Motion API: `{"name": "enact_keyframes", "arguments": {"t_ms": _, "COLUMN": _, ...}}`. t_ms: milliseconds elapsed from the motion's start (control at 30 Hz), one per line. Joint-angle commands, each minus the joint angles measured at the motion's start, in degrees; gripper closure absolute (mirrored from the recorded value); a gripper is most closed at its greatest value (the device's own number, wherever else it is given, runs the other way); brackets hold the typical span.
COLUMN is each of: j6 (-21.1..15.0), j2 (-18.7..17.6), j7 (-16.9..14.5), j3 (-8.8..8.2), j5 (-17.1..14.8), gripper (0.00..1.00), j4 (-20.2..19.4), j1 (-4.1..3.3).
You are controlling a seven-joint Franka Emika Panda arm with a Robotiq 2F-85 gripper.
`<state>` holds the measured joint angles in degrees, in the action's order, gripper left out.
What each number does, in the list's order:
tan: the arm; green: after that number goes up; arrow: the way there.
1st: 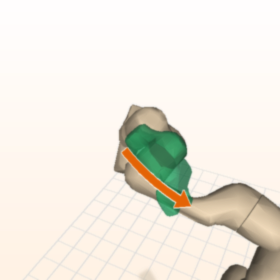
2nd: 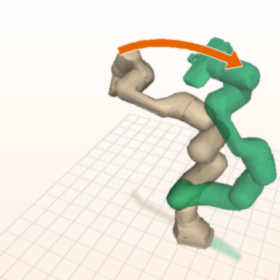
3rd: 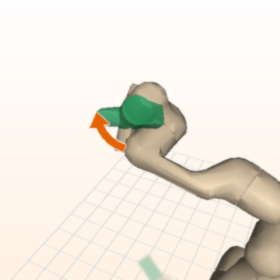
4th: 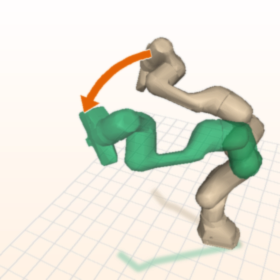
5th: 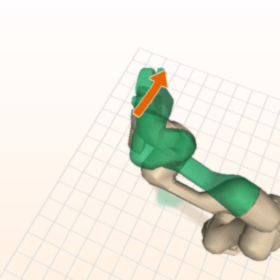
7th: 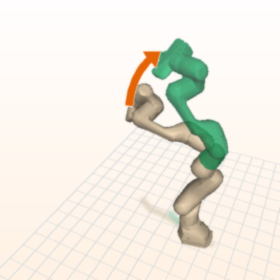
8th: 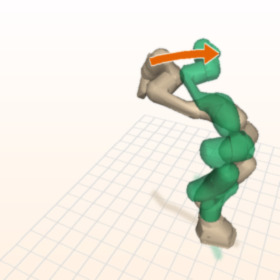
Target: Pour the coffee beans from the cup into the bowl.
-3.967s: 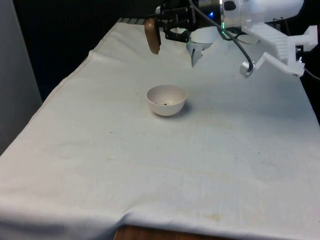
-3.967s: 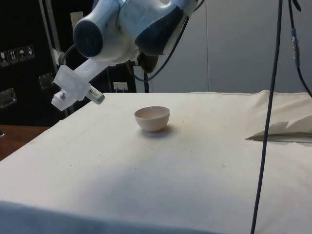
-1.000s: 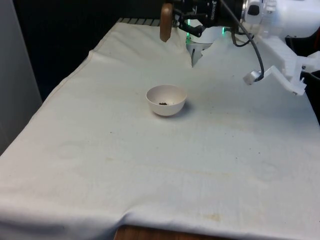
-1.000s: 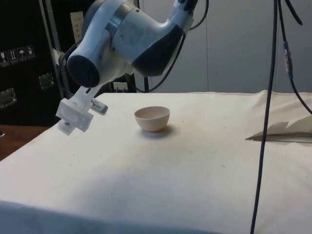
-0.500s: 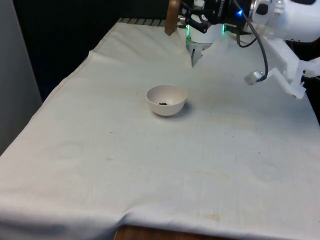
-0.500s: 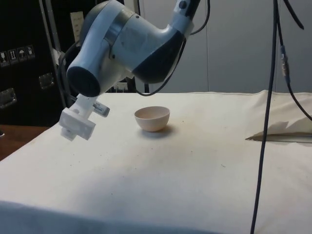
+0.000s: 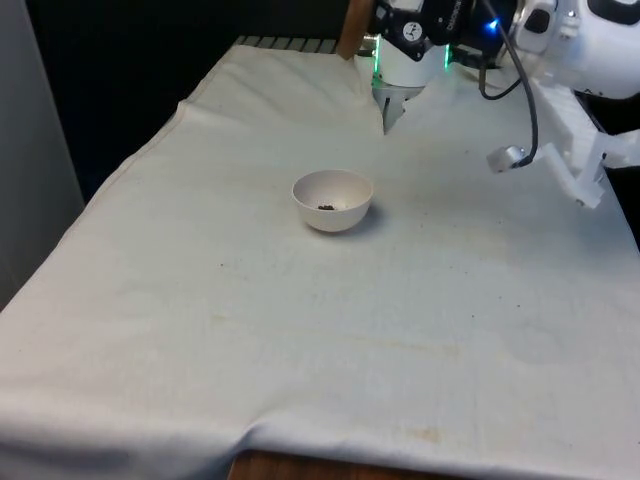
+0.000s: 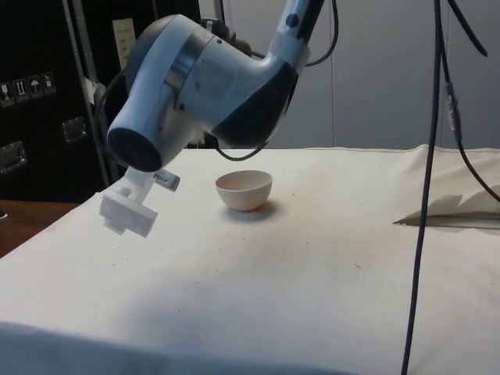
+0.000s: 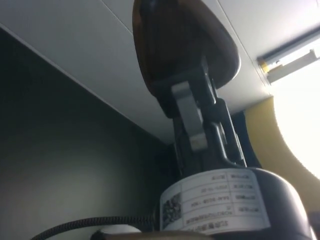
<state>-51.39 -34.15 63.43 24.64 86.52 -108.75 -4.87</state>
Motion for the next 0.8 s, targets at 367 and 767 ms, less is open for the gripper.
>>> {"name": "enact_keyframes", "arguments": {"t_ms": 367, "j6": 4.93, "j2": -2.81, "j7": 0.74, "j3": 0.69, "j5": 1.49, "gripper": 0.96, "j4": 2.52, "j1": -0.52}}
{"name": "enact_keyframes", "arguments": {"t_ms": 767, "j6": 4.98, "j2": -2.81, "j7": 0.8, "j3": 0.74, "j5": 1.49, "gripper": 0.96, "j4": 2.35, "j1": -0.46}}
